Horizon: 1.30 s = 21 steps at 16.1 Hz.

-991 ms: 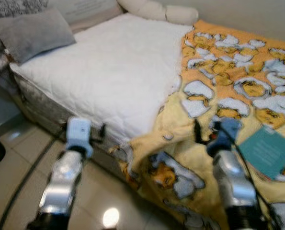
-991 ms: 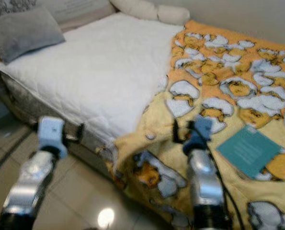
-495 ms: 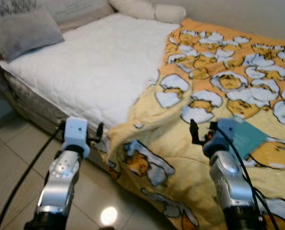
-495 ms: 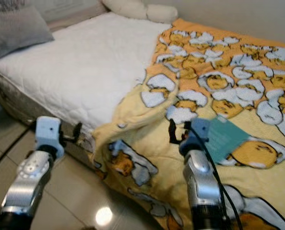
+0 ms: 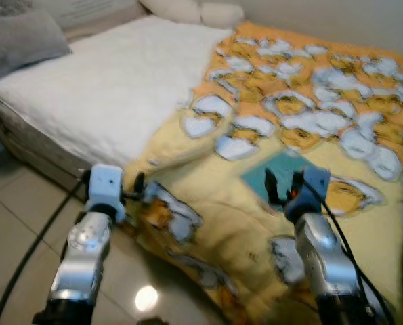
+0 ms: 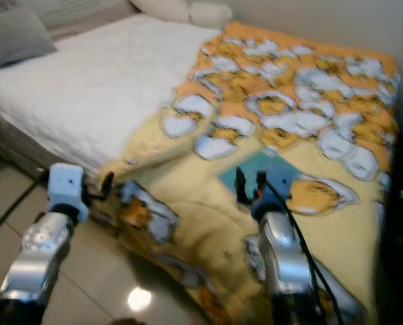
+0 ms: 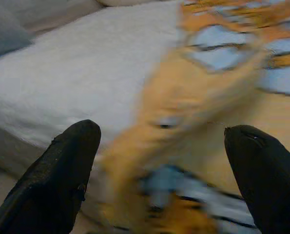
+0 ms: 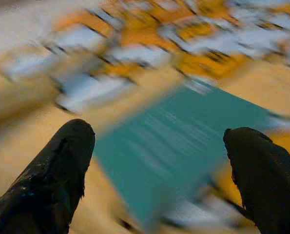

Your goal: Clean up the room

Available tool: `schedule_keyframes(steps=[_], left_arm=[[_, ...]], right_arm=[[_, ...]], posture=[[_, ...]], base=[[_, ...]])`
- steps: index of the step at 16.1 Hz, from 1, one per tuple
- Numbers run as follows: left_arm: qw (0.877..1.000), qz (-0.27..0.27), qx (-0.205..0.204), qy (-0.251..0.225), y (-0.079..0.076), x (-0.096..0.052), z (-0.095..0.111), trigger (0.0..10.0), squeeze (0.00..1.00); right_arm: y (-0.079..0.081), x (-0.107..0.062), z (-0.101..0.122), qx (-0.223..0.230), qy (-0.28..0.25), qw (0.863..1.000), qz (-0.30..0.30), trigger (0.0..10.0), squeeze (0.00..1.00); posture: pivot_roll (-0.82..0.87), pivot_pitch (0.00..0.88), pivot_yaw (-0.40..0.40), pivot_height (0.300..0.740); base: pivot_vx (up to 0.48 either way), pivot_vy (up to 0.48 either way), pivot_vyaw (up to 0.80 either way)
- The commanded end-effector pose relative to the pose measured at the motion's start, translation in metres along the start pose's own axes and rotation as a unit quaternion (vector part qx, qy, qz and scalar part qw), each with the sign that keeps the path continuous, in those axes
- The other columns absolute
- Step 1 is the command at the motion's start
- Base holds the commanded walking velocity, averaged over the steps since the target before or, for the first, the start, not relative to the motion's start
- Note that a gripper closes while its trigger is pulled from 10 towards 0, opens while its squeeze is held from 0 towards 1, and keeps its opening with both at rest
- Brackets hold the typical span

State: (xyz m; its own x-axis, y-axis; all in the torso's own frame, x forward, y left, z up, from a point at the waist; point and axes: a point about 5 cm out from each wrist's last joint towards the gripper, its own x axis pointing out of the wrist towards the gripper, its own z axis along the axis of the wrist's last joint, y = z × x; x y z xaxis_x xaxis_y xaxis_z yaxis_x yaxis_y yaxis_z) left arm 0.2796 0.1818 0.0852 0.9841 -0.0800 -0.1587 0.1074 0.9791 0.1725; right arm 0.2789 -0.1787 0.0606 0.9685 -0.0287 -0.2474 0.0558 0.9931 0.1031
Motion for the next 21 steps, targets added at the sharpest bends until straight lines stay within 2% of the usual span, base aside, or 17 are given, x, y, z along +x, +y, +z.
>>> schedule_keyframes(steps=[1, 2, 3, 4, 7, 9, 11, 14, 21], left_arm=[[1.0, -0.018, 0.017, -0.012, 0.0, 0.002, 0.007, 10.0, 0.49], [0.999, -0.041, 0.021, -0.016, -0.004, 0.002, 0.009, 10.0, 0.41], [0.998, -0.054, 0.027, -0.022, -0.007, 0.003, 0.012, 10.0, 0.4], [0.997, -0.063, 0.033, -0.017, -0.009, 0.004, 0.01, 10.0, 0.4], [0.995, -0.097, 0.018, -0.014, -0.018, 0.008, 0.008, 10.0, 0.44], [0.992, -0.123, 0.011, -0.019, -0.027, 0.01, 0.009, 10.0, 0.44], [0.992, -0.123, 0.001, -0.02, -0.029, 0.009, 0.008, 10.0, 0.45], [0.992, -0.121, 0.012, -0.017, -0.028, 0.006, 0.004, 10.0, 0.45], [0.993, -0.115, 0.011, -0.009, -0.026, -0.004, -0.003, 10.0, 0.45]], right_arm=[[0.003, 0.0, 0.007, -0.012, -0.011, 1.0, 0.01, 10.0, 0.0], [0.004, 0.0, 0.006, -0.018, -0.011, 1.0, 0.012, 10.0, 0.0], [0.005, 0.0, 0.005, -0.017, -0.01, 1.0, 0.01, 10.0, 0.0], [0.005, 0.0, 0.005, -0.015, -0.01, 1.0, 0.008, 10.0, 0.0], [0.004, -0.005, 0.004, -0.011, -0.011, 1.0, 0.001, 10.0, 0.0], [0.002, -0.009, 0.006, -0.017, -0.012, 1.0, 0.007, 10.0, 0.0], [0.001, -0.011, 0.006, -0.037, -0.01, 0.999, 0.018, 10.0, 0.0], [0.003, -0.009, 0.005, -0.045, 0.0, 0.998, 0.043, 10.0, 0.0], [0.003, -0.004, 0.01, -0.052, 0.008, 0.996, 0.066, 10.0, 0.0]], posture=[[0.05, 0.0, 0.029, 0.74], [0.05, 0.0, 0.031, 0.74], [0.05, 0.0, 0.039, 0.74], [0.03, 0.0, 0.054, 0.74], [-0.03, 0.0, 0.086, 0.74], [-0.04, 0.0, 0.078, 0.74], [-0.04, 0.0, 0.072, 0.74], [-0.03, 0.0, 0.06, 0.74], [0.0, 0.0, 0.027, 0.74]], base=[[0.0, 0.0, 0.0], [0.0, 0.0, 0.0], [0.0, 0.0, 0.0], [0.0, 0.0, 0.0], [0.0, 0.0, 0.0], [0.0, 0.0, -0.8], [0.15, 0.0, -0.4], [0.309, 0.0, 0.0], [0.307, 0.0, 0.0]])
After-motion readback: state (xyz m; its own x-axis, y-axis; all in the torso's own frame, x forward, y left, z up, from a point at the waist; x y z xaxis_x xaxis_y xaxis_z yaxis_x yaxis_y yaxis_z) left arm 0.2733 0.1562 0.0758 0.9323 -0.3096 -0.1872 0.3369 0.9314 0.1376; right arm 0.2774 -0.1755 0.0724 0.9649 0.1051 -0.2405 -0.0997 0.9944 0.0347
